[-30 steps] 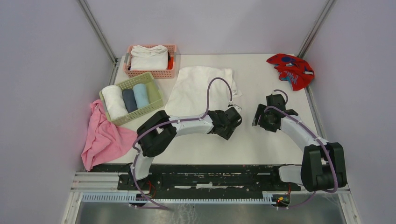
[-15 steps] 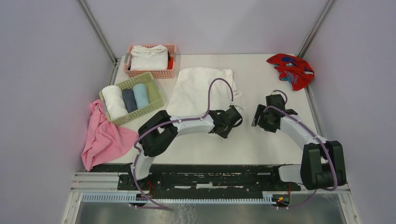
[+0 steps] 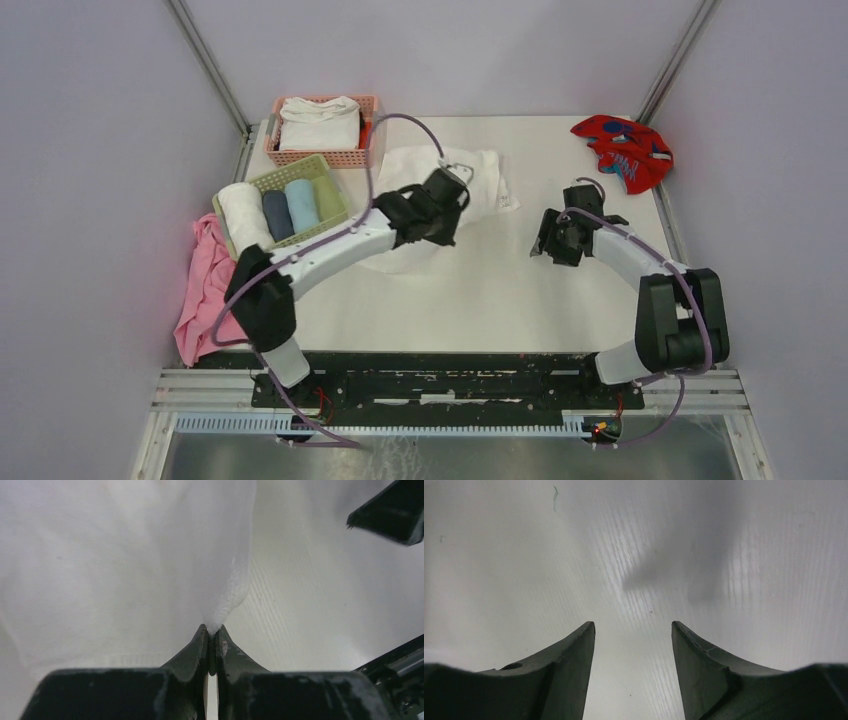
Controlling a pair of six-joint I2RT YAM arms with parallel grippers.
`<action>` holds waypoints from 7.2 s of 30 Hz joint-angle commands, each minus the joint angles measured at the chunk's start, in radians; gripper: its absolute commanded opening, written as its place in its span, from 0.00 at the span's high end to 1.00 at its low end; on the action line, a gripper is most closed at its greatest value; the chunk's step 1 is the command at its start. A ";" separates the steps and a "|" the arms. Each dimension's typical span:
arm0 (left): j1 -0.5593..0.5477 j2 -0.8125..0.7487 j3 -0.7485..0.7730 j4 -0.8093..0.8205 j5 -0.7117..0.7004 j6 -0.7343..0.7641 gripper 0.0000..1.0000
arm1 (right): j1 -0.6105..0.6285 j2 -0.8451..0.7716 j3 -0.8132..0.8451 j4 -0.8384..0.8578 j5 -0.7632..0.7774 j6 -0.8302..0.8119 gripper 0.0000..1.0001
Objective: Roll the towels
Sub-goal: Flatten out the towel at the center of the board, then fold the towel at the center of the board.
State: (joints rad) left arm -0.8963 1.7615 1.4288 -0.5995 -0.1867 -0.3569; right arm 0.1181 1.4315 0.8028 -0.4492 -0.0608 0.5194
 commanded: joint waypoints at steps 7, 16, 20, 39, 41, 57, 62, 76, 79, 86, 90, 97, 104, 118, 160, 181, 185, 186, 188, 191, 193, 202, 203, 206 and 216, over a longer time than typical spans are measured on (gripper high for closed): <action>0.289 -0.312 0.142 -0.084 0.048 0.107 0.93 | 0.049 0.273 0.289 0.110 -0.017 0.013 0.42; 0.367 -0.391 0.128 -0.073 0.001 0.131 0.93 | 0.076 0.564 0.609 0.040 0.007 -0.034 0.44; 0.384 -0.400 0.112 -0.065 -0.001 0.128 0.93 | 0.090 0.653 0.708 -0.032 0.032 -0.055 0.44; 0.503 -0.367 0.180 -0.057 0.018 0.106 0.95 | -0.095 0.645 0.826 -0.159 0.146 -0.123 1.00; 0.509 -0.378 0.178 -0.064 0.008 0.110 0.95 | -0.119 0.625 0.833 -0.192 0.204 -0.146 1.00; 0.534 -0.094 0.594 0.012 0.064 0.145 0.97 | -0.361 0.465 1.145 -0.219 0.245 -0.245 1.00; 0.539 0.074 0.919 0.023 0.103 0.190 0.97 | -0.384 0.415 1.268 -0.179 0.270 -0.301 1.00; 0.539 -0.363 -0.012 0.443 0.213 0.220 0.97 | -0.392 -0.117 0.580 0.209 0.267 -0.423 1.00; 0.539 -0.460 -0.227 0.433 0.219 0.154 0.97 | -0.391 -0.258 0.401 0.220 0.257 -0.334 1.00; 0.538 -0.650 -0.583 0.358 0.391 -0.075 0.84 | -0.326 -0.554 0.018 -0.001 0.534 0.049 0.97; 0.535 -0.777 -0.785 0.359 0.476 -0.208 0.67 | -0.271 -0.695 -0.094 -0.199 0.683 0.138 0.80; 0.534 -0.976 -0.807 0.184 0.401 -0.288 0.31 | -0.214 -0.817 -0.084 -0.314 0.737 0.073 0.42; 0.533 -0.747 -0.634 0.183 0.396 -0.227 0.27 | -0.211 -0.448 0.078 -0.100 0.170 -0.045 0.28; 0.533 -0.122 -0.369 0.319 0.238 -0.257 0.27 | -0.218 -0.062 0.052 -0.089 0.143 0.011 0.10; 0.636 0.492 0.558 -0.299 0.208 0.503 0.43 | -0.278 0.101 0.415 0.035 0.009 -0.036 0.01; 0.668 0.613 0.686 -0.332 0.197 0.506 0.51 | -0.277 0.121 0.398 0.049 0.007 -0.073 0.02; 0.668 0.641 0.693 -0.331 0.203 0.500 0.51 | -0.276 0.120 0.395 0.050 0.010 -0.080 0.02; 0.668 0.649 0.695 -0.330 0.207 0.498 0.52 | -0.277 0.122 0.394 0.049 0.012 -0.083 0.02; 0.668 0.670 0.700 -0.331 0.208 0.493 0.53 | -0.276 0.122 0.392 0.049 0.012 -0.088 0.02; 0.668 0.692 0.703 -0.333 0.218 0.490 0.56 | -0.277 0.127 0.391 0.048 0.016 -0.102 0.02; 0.667 0.705 0.697 -0.334 0.227 0.488 0.60 | -0.276 0.132 0.391 0.047 0.024 -0.111 0.02; 0.663 0.718 0.628 -0.349 0.218 0.489 0.77 | -0.276 0.200 0.474 0.035 0.085 -0.261 0.04; 0.663 0.717 0.625 -0.349 0.216 0.492 0.79 | -0.276 0.223 0.499 0.027 0.090 -0.302 0.04; 0.662 0.713 0.618 -0.347 0.219 0.502 0.85 | -0.278 0.325 0.616 -0.044 0.061 -0.465 0.05; 0.662 0.670 0.572 -0.304 0.188 0.542 0.97 | -0.326 0.684 1.047 -0.297 0.005 -0.781 0.26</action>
State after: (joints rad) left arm -0.2333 2.4050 2.0666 -0.8944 0.0284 0.1204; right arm -0.1833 2.0651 1.7699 -0.6670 -0.0566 -0.0814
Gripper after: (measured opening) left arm 0.193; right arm 0.763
